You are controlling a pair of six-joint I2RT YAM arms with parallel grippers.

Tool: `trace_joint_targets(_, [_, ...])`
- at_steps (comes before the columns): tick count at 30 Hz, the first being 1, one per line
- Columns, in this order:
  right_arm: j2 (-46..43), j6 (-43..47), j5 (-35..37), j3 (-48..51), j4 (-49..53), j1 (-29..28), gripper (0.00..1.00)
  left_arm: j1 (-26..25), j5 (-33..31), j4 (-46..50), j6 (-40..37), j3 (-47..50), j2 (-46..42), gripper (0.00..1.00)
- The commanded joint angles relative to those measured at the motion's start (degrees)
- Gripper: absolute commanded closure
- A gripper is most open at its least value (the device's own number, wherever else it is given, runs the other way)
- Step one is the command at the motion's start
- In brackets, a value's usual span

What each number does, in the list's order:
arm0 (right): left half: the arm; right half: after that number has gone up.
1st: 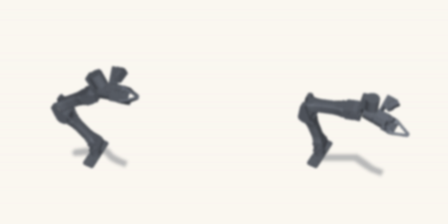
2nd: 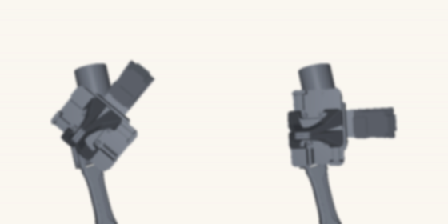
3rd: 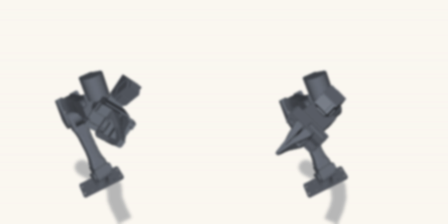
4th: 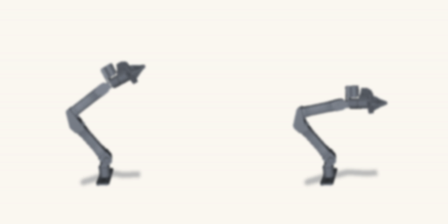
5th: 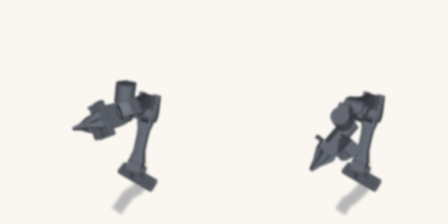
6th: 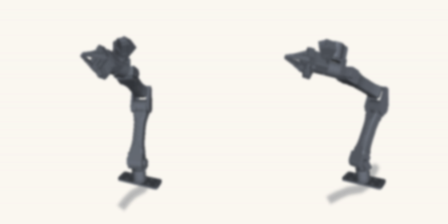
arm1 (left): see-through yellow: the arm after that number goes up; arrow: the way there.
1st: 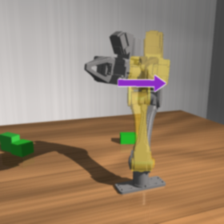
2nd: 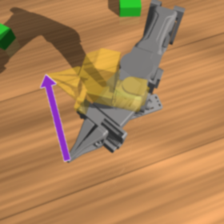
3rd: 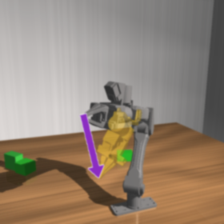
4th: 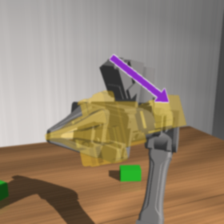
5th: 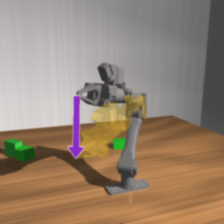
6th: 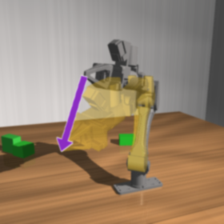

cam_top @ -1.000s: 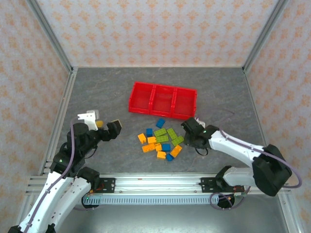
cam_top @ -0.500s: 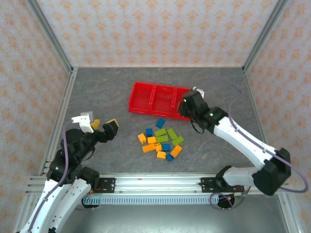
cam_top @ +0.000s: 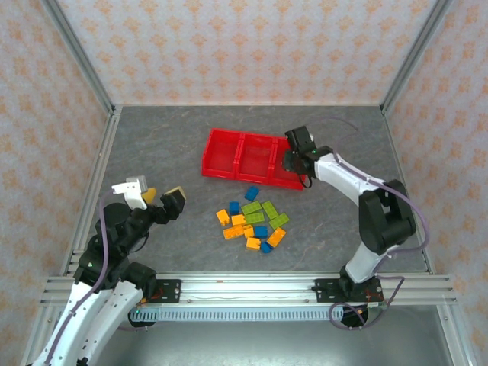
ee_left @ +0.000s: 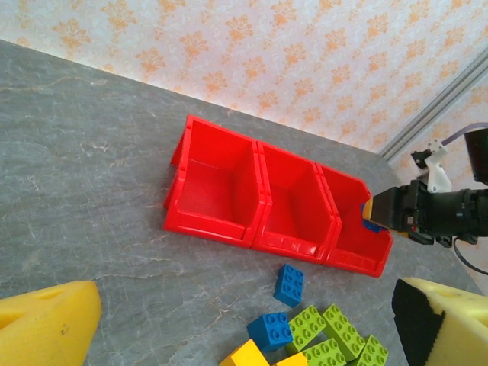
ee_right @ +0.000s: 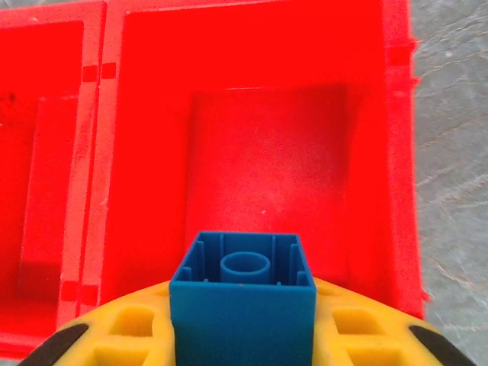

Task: Sort the legos into containers by color
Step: Place the lego in the container.

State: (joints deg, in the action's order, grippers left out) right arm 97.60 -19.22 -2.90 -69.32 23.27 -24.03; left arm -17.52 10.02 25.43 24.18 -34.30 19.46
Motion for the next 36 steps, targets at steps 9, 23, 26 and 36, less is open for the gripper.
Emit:
trace_joint_targets(9, [4.82, 2.83, -0.03, -5.98, 0.64, 0.04, 0.48, 5.89, 0.41, -2.78, -0.21, 1.00, -0.38, 0.01])
trace_joint_targets(23, [-3.05, -1.58, -0.41, -6.37, 6.65, -1.27, 0.09, 7.11, 5.80, -5.04, -1.60, 2.29, -1.01, 0.01])
trace_joint_targets(26, [-4.45, -3.52, -2.72, -6.76, 9.31, -2.19, 0.00, 7.14, 5.72, -5.04, -1.60, 2.23, -0.94, 0.01])
trace_joint_targets(36, [-13.85, -11.70, -2.49, -1.60, 12.00, -6.40, 0.00, 7.25, 5.37, -4.95, -1.51, 2.26, -1.42, 0.01])
